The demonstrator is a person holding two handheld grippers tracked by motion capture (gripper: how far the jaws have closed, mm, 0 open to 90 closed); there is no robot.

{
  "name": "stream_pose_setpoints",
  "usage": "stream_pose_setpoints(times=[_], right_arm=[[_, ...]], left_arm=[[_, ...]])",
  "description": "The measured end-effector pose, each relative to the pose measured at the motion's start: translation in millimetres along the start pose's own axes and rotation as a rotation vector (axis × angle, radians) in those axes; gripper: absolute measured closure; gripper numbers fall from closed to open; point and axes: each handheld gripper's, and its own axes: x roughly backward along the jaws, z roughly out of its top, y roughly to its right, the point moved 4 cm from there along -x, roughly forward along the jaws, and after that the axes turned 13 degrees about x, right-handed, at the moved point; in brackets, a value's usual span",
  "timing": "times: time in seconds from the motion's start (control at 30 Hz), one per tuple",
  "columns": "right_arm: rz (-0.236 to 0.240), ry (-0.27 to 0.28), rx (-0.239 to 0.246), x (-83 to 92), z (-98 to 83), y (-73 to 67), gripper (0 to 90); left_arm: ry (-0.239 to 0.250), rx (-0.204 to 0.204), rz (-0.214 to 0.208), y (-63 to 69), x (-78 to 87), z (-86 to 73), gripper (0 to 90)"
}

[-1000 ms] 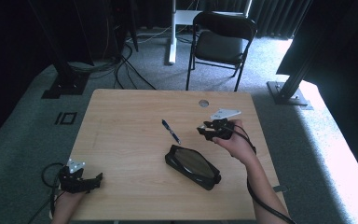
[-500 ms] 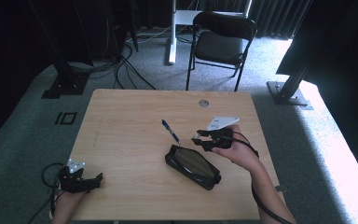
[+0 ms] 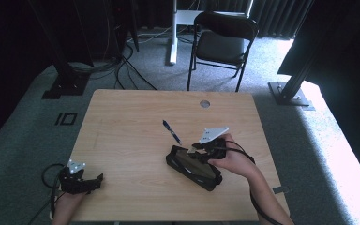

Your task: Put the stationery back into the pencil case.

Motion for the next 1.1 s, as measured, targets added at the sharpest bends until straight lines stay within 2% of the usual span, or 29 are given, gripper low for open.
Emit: stream_pose_setpoints(times=[0.1, 0.37, 0.57, 0.83, 1.1], right_arm=[[0.011, -0.031, 0.022, -5.0, -3.1, -3.3, 59.1], [0.038, -0.069, 0.029, -14.8, -8.8, -7.5, 59.1], [0.05, -0.112, 0.06, -22.9, -12.1, -10.4, 59.1], [0.067, -0.145, 0.072, -30.0, -13.4, -11.5, 59.1], [0.104, -0.186, 0.097, -40.0, -13.9, -16.7, 59.0]], left_arm=[[0.0, -0.001, 0.0, 0.0, 0.0, 0.0, 0.6], [0.0, 0.0, 0.0, 0.0, 0.0, 0.0, 0.6], [-0.001, 0.0, 0.0, 0.0, 0.0, 0.0, 0.6], [-0.001, 0.0, 0.0, 0.0, 0.1, -0.1, 0.6], [-0.001, 0.001, 0.0, 0.1, 0.1, -0.1, 0.6]])
